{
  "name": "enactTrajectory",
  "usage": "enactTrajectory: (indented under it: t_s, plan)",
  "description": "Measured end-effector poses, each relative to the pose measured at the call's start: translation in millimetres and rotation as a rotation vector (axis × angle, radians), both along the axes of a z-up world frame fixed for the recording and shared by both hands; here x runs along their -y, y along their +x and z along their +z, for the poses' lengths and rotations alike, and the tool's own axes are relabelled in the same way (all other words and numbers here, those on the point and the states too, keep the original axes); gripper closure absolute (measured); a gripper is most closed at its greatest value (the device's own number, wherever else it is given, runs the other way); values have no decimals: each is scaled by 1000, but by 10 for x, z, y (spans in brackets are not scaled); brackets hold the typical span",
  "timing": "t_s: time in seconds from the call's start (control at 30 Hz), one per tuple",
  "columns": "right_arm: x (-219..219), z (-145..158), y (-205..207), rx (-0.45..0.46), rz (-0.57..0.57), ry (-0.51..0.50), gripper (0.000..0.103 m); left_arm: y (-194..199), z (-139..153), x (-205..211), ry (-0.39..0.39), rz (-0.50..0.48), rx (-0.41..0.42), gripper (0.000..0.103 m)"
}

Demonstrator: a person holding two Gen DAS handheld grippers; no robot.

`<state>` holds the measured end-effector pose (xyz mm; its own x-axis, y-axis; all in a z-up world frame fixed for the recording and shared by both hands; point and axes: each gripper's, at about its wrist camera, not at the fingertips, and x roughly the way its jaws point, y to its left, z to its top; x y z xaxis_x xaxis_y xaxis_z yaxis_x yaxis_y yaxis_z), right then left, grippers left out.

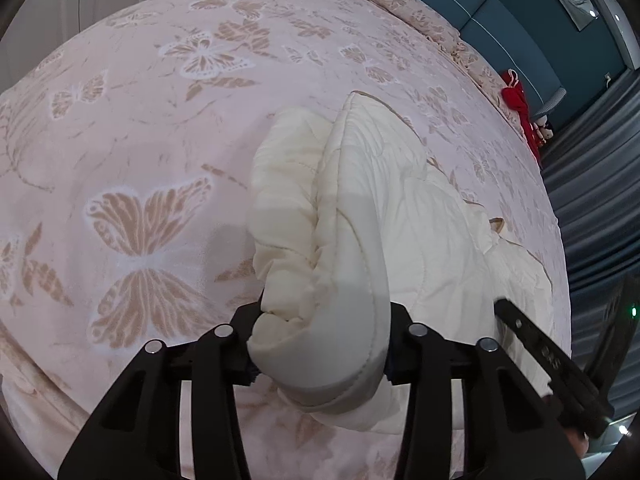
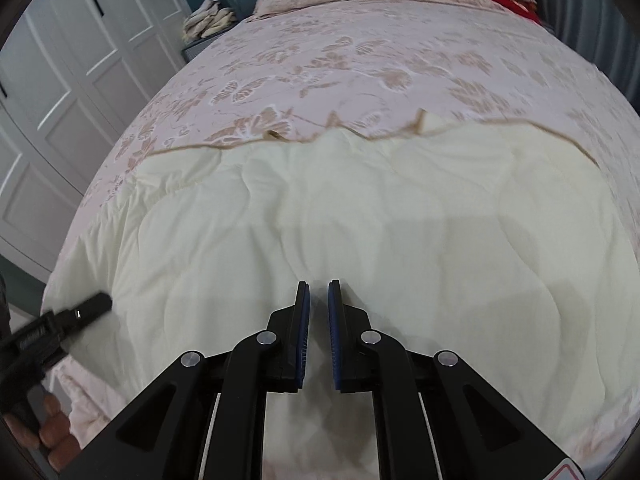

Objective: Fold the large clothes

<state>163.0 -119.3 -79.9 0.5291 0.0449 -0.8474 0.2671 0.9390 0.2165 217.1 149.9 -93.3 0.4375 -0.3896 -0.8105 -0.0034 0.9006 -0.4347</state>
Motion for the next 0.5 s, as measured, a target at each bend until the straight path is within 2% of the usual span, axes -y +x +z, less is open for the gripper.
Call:
enactTrajectory:
  t_s: [0.13, 0.27, 0.5]
  plan:
    - [35, -41, -322, -24, -8, 22, 96, -43, 124, 24, -5, -8, 21, 66]
    - [-51, -164, -527, -66, 31, 15, 96, -81, 278, 100, 17, -33, 46, 67]
    - [-73, -366, -546, -84, 37, 4, 97, -222, 670, 383, 56, -107, 115, 68]
